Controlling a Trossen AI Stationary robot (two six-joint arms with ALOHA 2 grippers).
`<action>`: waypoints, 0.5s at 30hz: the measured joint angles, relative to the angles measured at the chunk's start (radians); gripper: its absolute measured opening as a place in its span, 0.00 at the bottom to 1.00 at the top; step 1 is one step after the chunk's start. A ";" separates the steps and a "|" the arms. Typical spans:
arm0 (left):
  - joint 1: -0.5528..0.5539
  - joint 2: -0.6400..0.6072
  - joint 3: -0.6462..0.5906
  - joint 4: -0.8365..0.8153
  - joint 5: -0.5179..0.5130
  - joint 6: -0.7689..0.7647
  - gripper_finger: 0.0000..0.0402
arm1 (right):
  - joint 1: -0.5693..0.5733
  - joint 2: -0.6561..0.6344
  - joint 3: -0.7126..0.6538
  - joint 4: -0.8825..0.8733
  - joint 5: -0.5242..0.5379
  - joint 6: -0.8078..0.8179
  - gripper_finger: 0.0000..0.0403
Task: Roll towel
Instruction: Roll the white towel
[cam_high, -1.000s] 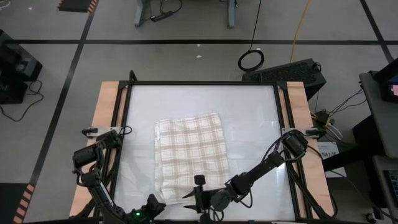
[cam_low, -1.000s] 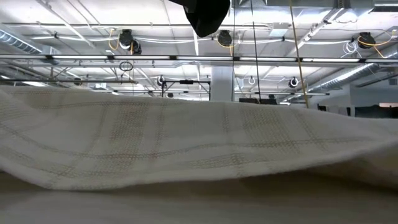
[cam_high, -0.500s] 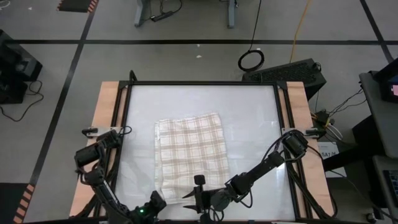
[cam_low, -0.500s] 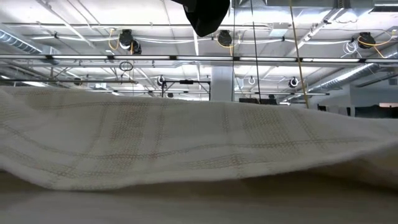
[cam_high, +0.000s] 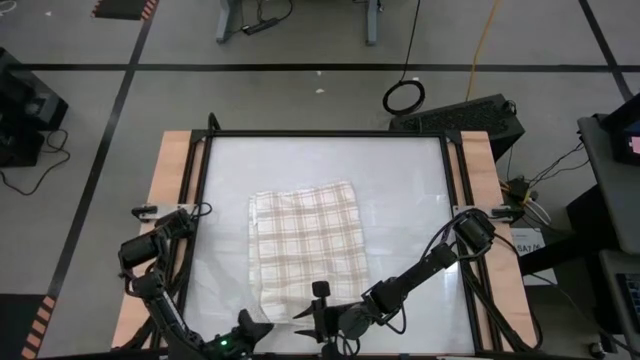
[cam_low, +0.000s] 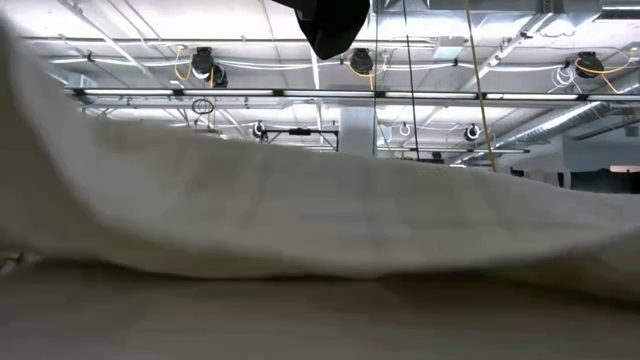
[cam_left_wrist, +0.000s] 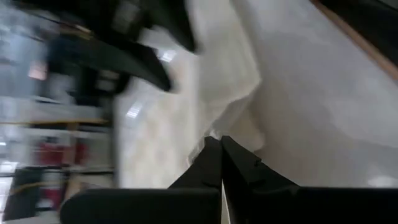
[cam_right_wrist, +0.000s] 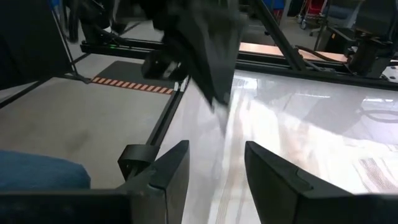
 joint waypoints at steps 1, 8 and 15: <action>-0.006 0.000 0.009 -0.024 -0.033 -0.005 0.00 | 0.000 0.000 0.000 -0.003 0.000 0.000 0.36; -0.020 -0.020 0.024 -0.064 -0.041 -0.084 0.00 | 0.000 -0.008 0.000 -0.158 0.000 0.070 0.36; -0.021 -0.040 0.024 -0.067 -0.039 -0.111 0.00 | 0.092 -0.087 0.000 -0.406 0.035 0.137 0.36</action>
